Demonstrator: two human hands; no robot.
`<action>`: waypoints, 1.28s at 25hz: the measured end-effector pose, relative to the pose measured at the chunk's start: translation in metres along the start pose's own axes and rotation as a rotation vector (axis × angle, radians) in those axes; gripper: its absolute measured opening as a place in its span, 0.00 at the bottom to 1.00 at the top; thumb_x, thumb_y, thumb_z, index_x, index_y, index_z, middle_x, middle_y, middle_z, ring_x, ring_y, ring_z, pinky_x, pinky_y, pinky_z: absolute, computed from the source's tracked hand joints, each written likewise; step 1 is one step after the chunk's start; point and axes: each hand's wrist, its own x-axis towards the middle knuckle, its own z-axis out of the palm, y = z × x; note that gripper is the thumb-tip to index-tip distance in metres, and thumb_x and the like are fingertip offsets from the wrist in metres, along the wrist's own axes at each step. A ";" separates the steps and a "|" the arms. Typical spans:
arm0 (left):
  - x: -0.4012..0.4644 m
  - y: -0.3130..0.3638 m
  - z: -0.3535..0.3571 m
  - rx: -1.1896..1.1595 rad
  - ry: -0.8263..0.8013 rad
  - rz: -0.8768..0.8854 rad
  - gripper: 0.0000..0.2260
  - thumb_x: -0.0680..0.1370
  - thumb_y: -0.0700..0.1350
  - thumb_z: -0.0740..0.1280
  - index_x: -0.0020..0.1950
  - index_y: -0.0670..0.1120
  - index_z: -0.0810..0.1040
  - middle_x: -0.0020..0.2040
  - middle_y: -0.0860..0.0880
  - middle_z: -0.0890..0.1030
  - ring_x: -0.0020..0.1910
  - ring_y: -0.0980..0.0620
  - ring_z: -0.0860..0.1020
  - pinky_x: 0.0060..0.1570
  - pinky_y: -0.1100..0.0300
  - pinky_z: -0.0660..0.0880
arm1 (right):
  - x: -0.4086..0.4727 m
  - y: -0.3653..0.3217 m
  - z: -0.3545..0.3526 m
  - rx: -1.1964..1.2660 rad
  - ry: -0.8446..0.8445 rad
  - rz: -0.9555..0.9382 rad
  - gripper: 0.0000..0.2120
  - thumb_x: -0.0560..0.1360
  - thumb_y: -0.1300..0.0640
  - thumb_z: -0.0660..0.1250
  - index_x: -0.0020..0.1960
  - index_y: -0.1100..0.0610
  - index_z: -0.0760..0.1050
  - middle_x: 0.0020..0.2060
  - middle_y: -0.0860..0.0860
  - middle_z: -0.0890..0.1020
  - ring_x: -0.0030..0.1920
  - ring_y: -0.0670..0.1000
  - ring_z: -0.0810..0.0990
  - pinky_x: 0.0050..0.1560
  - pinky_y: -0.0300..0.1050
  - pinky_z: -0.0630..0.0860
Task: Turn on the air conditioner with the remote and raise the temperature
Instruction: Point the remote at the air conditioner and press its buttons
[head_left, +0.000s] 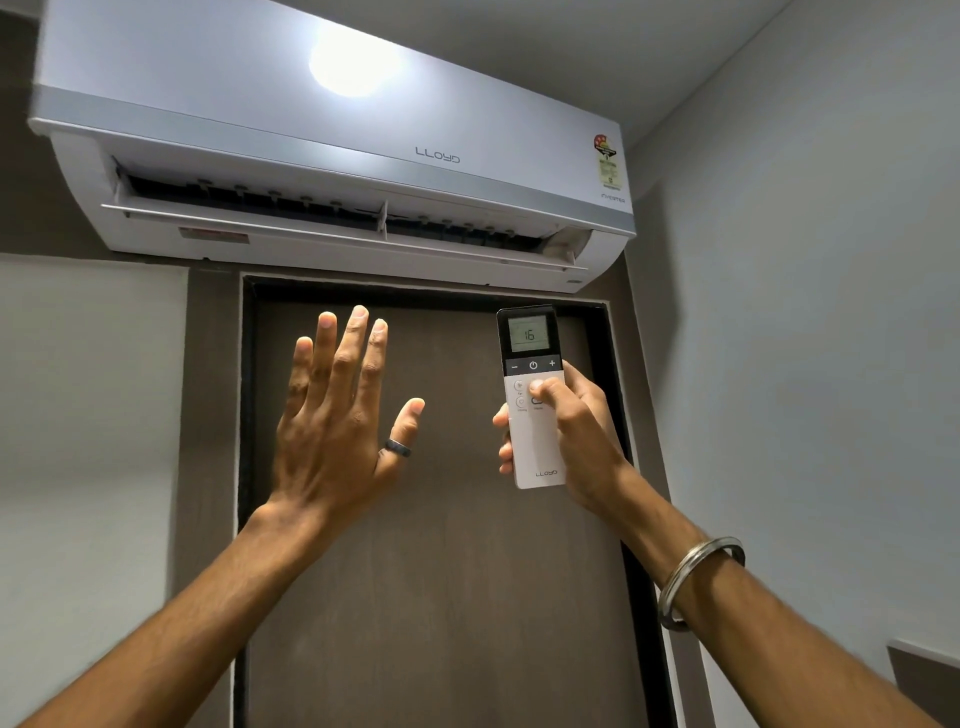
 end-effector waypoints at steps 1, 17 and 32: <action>0.000 0.000 0.000 0.002 0.001 -0.001 0.35 0.81 0.61 0.55 0.82 0.40 0.58 0.83 0.39 0.56 0.83 0.37 0.51 0.82 0.38 0.50 | -0.002 0.000 0.001 0.000 0.000 -0.023 0.18 0.78 0.50 0.61 0.65 0.57 0.71 0.38 0.54 0.88 0.31 0.56 0.85 0.32 0.49 0.85; -0.001 0.017 -0.022 -0.044 0.036 -0.003 0.35 0.82 0.61 0.55 0.83 0.41 0.56 0.84 0.40 0.54 0.83 0.38 0.49 0.82 0.39 0.48 | -0.042 -0.023 0.010 0.084 -0.021 -0.069 0.24 0.78 0.49 0.61 0.61 0.70 0.70 0.37 0.54 0.88 0.29 0.55 0.86 0.30 0.49 0.86; -0.006 0.030 -0.030 -0.085 0.017 -0.005 0.35 0.82 0.60 0.55 0.83 0.41 0.55 0.84 0.40 0.53 0.84 0.38 0.47 0.82 0.39 0.48 | -0.061 -0.044 0.019 -0.042 0.050 -0.113 0.19 0.79 0.45 0.64 0.54 0.62 0.74 0.34 0.52 0.88 0.27 0.53 0.87 0.27 0.47 0.85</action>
